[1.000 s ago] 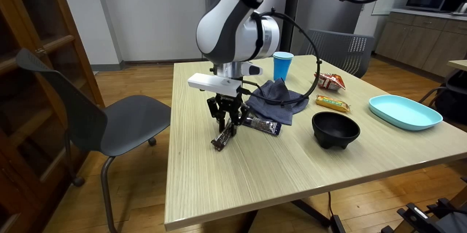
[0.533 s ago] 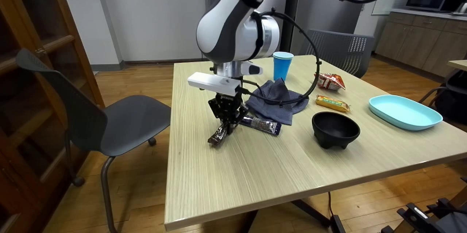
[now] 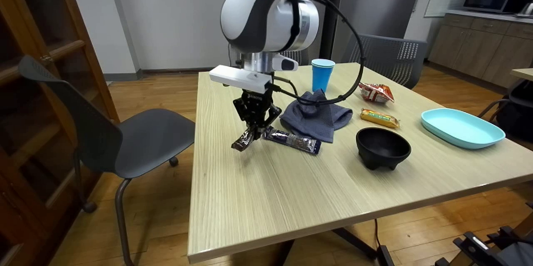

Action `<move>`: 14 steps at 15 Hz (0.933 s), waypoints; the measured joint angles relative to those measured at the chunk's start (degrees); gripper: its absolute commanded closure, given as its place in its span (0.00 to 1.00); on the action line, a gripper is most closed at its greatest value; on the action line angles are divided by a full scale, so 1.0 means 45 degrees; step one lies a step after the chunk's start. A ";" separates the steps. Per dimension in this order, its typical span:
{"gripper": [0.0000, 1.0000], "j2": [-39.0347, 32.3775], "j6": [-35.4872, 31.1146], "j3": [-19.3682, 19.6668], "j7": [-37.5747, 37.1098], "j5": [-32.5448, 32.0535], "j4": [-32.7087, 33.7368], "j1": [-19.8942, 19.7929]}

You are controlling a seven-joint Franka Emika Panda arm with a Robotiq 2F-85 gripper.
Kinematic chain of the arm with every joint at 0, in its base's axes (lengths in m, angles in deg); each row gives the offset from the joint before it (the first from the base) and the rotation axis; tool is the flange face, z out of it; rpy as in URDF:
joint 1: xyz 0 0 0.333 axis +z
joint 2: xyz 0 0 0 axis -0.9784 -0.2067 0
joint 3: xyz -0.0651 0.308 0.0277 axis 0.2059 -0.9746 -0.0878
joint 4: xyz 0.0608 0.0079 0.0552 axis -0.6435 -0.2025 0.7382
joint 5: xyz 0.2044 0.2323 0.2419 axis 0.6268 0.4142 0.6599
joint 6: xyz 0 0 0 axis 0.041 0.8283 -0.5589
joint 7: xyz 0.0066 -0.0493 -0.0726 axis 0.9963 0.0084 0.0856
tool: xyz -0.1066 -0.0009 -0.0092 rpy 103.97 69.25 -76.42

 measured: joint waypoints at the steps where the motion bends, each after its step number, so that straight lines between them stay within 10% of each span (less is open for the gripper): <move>1: 0.97 0.0166 0.0001 0.0000 0.0000 0.0011 -0.0020 -0.0032; 14: 0.97 0.2253 -0.0034 0.0020 0.0000 0.1318 -0.1275 -0.1661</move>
